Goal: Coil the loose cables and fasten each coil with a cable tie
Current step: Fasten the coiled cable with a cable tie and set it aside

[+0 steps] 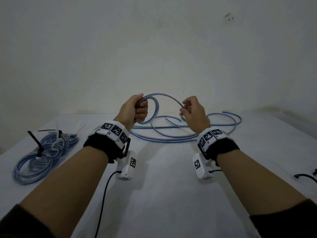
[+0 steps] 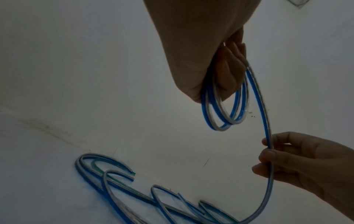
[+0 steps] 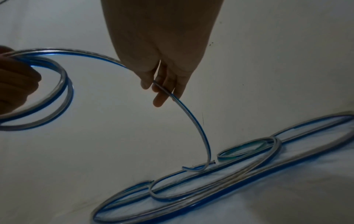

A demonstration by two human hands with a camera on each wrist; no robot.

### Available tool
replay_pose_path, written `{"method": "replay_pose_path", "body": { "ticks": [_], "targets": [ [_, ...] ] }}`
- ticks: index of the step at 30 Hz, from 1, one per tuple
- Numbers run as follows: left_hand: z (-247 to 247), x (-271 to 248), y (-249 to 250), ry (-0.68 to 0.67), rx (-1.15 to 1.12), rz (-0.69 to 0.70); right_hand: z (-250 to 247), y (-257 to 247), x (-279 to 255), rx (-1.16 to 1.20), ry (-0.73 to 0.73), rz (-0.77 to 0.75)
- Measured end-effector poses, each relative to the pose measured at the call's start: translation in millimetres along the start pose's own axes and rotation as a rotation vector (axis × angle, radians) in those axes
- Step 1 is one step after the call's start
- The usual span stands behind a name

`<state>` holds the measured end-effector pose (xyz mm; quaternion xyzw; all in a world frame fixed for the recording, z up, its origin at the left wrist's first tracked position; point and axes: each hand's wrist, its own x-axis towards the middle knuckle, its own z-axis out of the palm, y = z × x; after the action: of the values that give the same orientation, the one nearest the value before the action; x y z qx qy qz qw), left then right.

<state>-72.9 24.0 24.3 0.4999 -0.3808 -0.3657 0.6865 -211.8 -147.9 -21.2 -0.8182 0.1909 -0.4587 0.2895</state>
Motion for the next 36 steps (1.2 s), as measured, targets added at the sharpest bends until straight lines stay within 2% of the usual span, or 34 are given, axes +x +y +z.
{"method": "replay_pose_path", "body": {
  "ticks": [6, 11, 15, 20, 24, 29, 36],
  "targets": [
    [6.8, -2.2, -1.1, -0.069, 0.018, 0.005, 4.7, -4.9, 4.1, -0.135, 0.310, -0.014],
    [12.7, -6.5, 4.6, -0.140, -0.036, -0.010, 12.5, -4.8, 16.9, -0.076, 0.356, 0.111],
    [5.3, -4.1, 8.8, -0.122, -0.225, 0.048, 9.2, 2.2, 19.6, 0.000, 0.411, 0.294],
    [0.0, -2.5, 14.4, -0.109, -0.315, 0.069, 11.8, 8.7, 10.6, -0.082, 0.184, 0.232],
    [6.3, -2.5, 16.1, -0.088, -0.287, 0.105, 18.2, 4.6, 9.1, -0.096, 0.150, 0.150],
    [12.4, 2.1, 11.1, -0.034, -0.171, 0.207, 23.9, -5.1, 12.4, 0.046, 0.067, 0.181],
    [15.8, 6.9, 7.6, 0.066, -0.115, 0.296, 24.7, -18.2, 11.9, -0.128, -0.241, 0.024]
  ]
}}
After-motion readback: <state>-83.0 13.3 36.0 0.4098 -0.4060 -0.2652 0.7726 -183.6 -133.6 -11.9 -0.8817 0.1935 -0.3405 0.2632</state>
